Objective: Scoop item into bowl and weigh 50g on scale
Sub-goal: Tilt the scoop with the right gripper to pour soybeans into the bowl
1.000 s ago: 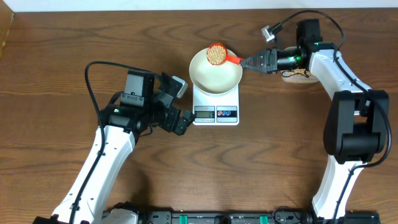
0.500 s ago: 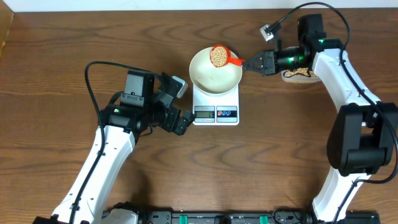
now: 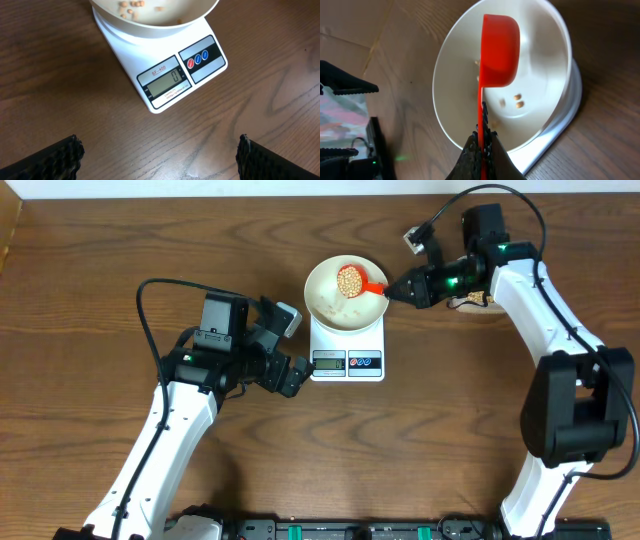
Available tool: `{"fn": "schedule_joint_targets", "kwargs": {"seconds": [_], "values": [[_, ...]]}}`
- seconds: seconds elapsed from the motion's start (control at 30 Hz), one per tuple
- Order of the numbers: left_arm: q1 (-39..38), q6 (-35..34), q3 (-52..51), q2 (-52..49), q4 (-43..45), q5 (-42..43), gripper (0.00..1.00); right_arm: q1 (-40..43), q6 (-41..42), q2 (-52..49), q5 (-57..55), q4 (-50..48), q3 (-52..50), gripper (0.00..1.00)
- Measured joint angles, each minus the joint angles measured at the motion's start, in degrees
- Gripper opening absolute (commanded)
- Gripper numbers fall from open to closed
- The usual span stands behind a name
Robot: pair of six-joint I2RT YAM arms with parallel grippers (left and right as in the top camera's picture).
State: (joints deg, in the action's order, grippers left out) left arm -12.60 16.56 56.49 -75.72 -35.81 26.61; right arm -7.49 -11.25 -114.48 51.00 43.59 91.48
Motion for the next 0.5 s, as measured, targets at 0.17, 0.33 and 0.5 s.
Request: {"fn": "schedule_joint_targets", "kwargs": {"seconds": [0.17,0.33,0.5], "values": [[0.0,0.0,0.0,0.0,0.0,0.0,1.00,-0.2,-0.8,1.6,-1.4,0.9,0.2,0.01],[0.0,0.0,0.0,0.0,0.0,0.0,1.00,-0.6,-2.6,1.6,-2.0,1.2,0.2,0.01],[0.0,0.0,0.0,0.0,0.0,0.0,1.00,-2.0,-4.1,1.6,-3.3,1.2,0.3,0.01]]}}
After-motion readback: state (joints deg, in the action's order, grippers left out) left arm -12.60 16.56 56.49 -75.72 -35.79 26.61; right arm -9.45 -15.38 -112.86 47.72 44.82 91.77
